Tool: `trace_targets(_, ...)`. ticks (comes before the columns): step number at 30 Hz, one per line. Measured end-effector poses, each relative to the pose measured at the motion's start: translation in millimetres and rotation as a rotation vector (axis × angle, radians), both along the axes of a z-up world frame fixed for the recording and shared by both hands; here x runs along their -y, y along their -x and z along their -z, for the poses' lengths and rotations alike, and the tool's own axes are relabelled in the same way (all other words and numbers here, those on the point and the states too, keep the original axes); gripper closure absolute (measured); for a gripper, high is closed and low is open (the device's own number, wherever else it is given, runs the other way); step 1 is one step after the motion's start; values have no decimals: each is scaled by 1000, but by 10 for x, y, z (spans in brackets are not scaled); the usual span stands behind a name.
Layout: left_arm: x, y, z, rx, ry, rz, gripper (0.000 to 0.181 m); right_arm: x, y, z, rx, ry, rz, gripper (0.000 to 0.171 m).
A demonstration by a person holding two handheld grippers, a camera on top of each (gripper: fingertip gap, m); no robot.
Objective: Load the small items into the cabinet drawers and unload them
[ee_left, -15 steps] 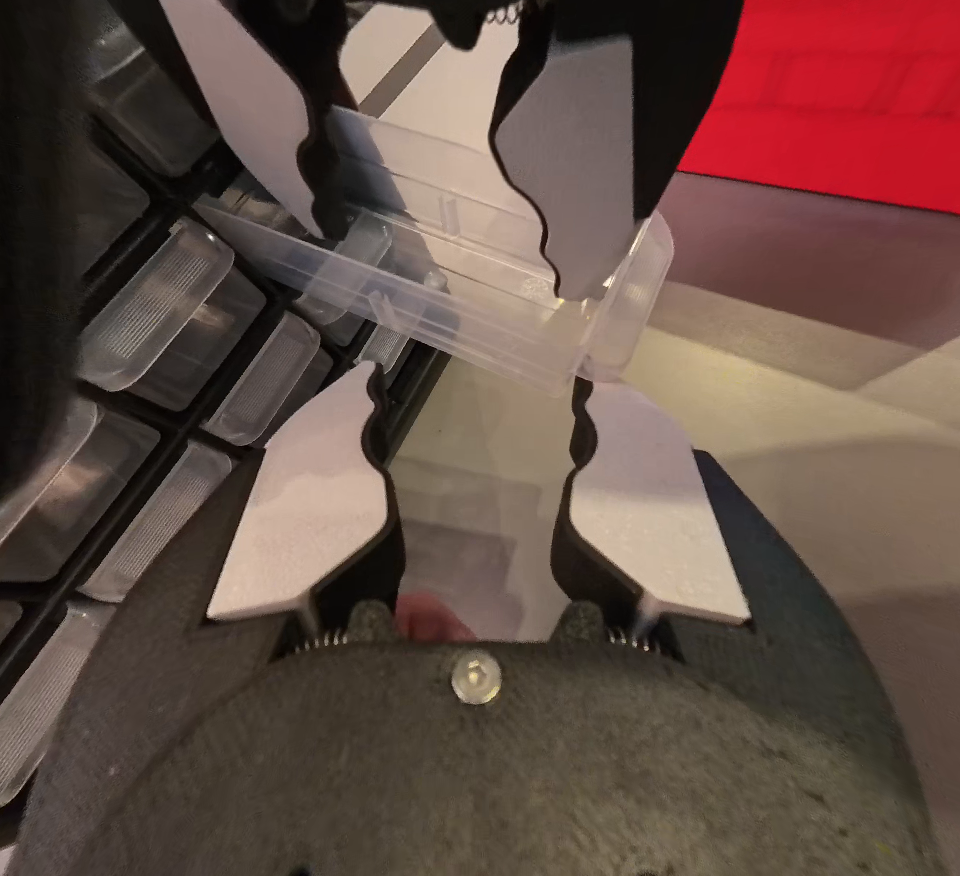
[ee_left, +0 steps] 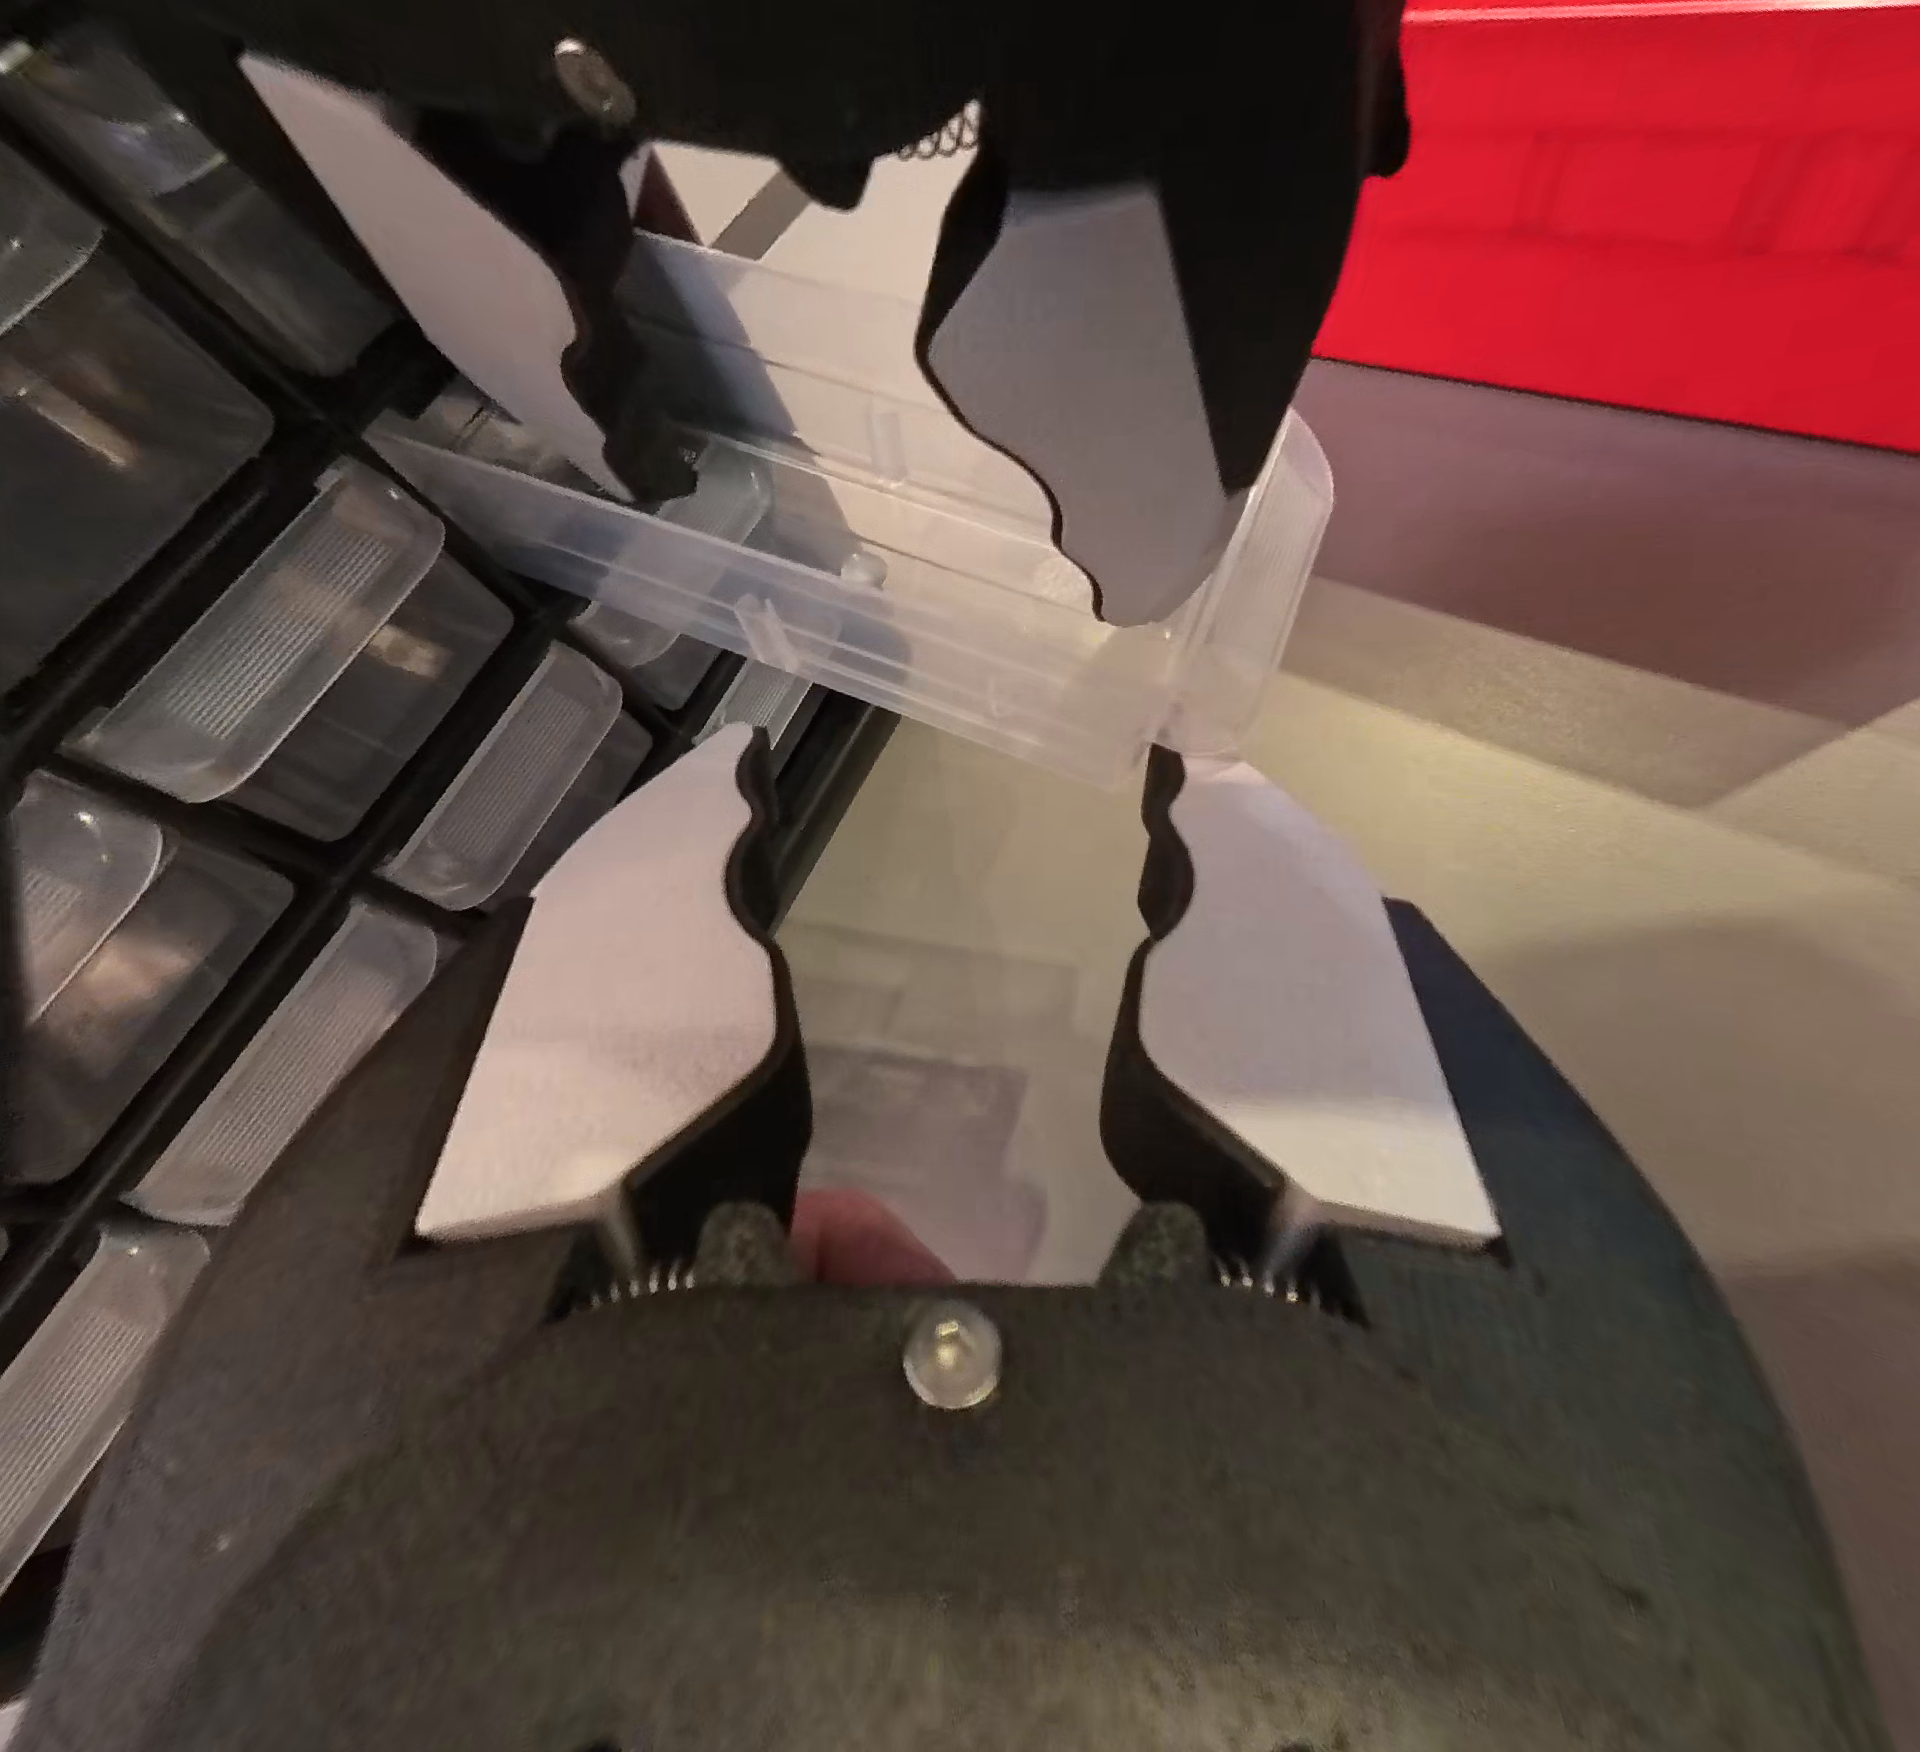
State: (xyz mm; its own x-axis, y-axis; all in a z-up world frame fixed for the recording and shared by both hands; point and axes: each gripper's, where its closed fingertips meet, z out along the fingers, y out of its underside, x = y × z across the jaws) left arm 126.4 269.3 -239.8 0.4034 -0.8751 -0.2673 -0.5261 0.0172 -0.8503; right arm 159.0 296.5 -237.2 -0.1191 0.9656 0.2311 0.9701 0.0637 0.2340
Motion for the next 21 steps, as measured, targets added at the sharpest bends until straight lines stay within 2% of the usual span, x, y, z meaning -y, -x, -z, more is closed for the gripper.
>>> trace_targets(4,-3,5,3,2,5,-1,113,-31,4,-29,14,-41,-37,77)
trace_targets(8,-6,6,-10,10,9,2,113,-163,-51,-140,49,-161,-26,99)
trace_targets(9,-7,7,-15,12,9,1,114,-169,-48,-155,39,-169,-25,98)
trace_targets(10,-7,10,-20,14,8,0,114,-122,-26,-151,7,-137,-18,88)
trace_targets(12,-8,12,-21,15,9,0,114,7,32,-156,-72,-38,23,85)
trace_targets(16,-6,0,-18,11,10,2,113,42,-106,-103,26,8,23,79)
trace_targets(21,-6,-4,-27,15,7,-2,113,31,-100,-56,89,26,-19,81)
